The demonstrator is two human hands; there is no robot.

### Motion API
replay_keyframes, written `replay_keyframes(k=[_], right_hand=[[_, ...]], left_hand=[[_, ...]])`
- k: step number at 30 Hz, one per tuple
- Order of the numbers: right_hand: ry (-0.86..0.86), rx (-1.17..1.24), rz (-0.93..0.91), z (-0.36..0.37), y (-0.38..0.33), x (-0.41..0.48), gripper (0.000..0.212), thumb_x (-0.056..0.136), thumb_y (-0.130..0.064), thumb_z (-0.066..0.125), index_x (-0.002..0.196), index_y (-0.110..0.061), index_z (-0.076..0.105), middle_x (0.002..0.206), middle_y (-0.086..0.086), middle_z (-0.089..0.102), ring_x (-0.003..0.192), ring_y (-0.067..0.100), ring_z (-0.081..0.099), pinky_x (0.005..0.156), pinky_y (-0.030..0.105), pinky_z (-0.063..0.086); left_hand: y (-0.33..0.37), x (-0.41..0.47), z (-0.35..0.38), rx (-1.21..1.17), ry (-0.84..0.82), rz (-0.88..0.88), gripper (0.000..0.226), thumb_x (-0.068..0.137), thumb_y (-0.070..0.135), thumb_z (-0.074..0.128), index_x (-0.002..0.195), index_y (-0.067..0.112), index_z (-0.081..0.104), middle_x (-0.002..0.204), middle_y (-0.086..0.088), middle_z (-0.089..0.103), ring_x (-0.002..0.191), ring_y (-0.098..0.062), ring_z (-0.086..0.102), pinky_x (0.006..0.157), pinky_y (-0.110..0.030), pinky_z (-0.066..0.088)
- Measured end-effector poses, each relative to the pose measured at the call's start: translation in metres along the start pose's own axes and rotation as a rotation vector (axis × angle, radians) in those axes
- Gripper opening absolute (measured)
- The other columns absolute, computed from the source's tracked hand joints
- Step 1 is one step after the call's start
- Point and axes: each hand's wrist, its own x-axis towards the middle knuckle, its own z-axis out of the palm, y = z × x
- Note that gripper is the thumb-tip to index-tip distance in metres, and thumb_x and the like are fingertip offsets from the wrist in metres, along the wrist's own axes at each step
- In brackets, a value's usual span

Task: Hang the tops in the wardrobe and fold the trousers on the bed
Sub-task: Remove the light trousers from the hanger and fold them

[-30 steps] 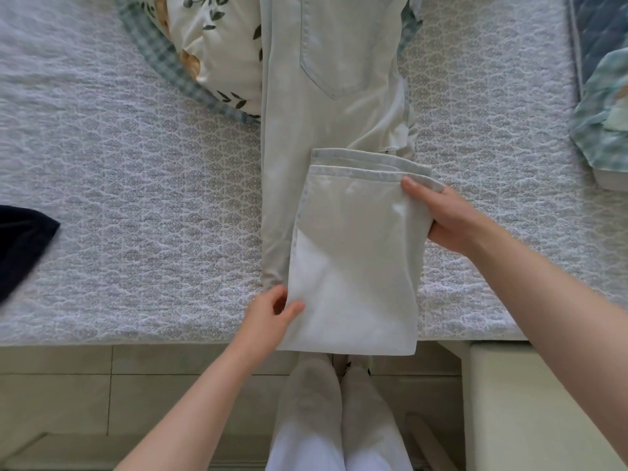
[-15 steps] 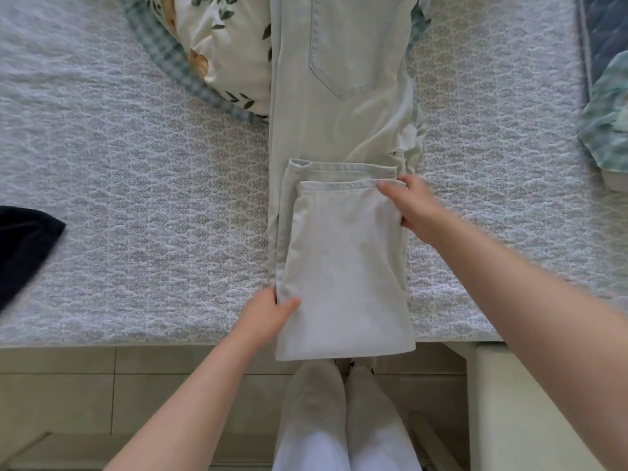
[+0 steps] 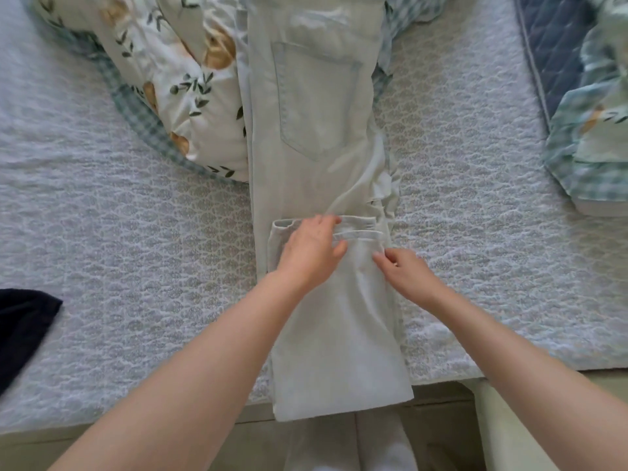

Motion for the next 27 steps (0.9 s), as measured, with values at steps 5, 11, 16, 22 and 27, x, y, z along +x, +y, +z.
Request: replay_keyframes(k=[5, 11, 16, 22, 27], right_hand=[[0.189, 0.255, 0.064, -0.054, -0.010, 0.071, 0.023, 0.095, -0.024, 0.052, 0.082, -0.011, 0.065, 0.087, 0.014, 0.070, 0.086, 0.034, 0.067, 0.082, 0.055, 0.054], [0.154, 0.223, 0.021, -0.090, -0.034, 0.139, 0.019, 0.092, -0.020, 0.056, 0.081, -0.010, 0.068, 0.086, 0.015, 0.072, 0.085, 0.032, 0.070, 0.082, 0.051, 0.056], [0.052, 0.093, 0.033, -0.092, -0.041, 0.153, 0.040, 0.091, -0.037, 0.063, 0.074, 0.000, 0.065, 0.074, 0.014, 0.069, 0.075, 0.029, 0.067, 0.077, 0.042, 0.057], [-0.078, -0.182, -0.047, -0.095, -0.039, 0.162, 0.028, 0.094, -0.023, 0.056, 0.070, -0.012, 0.052, 0.079, 0.012, 0.063, 0.074, 0.028, 0.061, 0.061, 0.031, 0.046], [-0.101, 0.210, -0.012, -0.130, -0.024, 0.155, 0.013, 0.100, -0.016, 0.048, 0.098, -0.006, 0.057, 0.088, 0.008, 0.066, 0.076, 0.018, 0.067, 0.058, 0.023, 0.051]], left_hand=[[0.026, 0.043, 0.017, 0.066, -0.141, -0.069, 0.041, 0.098, 0.043, 0.049, 0.125, 0.013, 0.054, 0.126, -0.011, 0.059, 0.121, -0.031, 0.052, 0.096, -0.042, 0.044], [0.056, 0.073, 0.030, 0.200, 0.005, -0.184, 0.046, 0.092, 0.053, 0.053, 0.114, 0.015, 0.066, 0.118, -0.009, 0.063, 0.115, -0.030, 0.057, 0.088, -0.035, 0.044], [0.071, 0.083, 0.054, 0.335, 0.004, -0.302, 0.040, 0.089, 0.044, 0.054, 0.112, 0.015, 0.068, 0.118, -0.005, 0.066, 0.122, -0.029, 0.047, 0.097, -0.036, 0.037], [0.081, 0.074, 0.062, 0.286, 0.134, -0.210, 0.018, 0.083, 0.023, 0.062, 0.097, 0.014, 0.070, 0.101, -0.005, 0.064, 0.098, -0.030, 0.053, 0.078, -0.038, 0.041], [0.074, 0.050, 0.082, 0.096, 0.350, 0.010, 0.015, 0.071, 0.007, 0.068, 0.069, 0.011, 0.053, 0.081, -0.004, 0.053, 0.071, -0.024, 0.048, 0.061, -0.033, 0.037]])
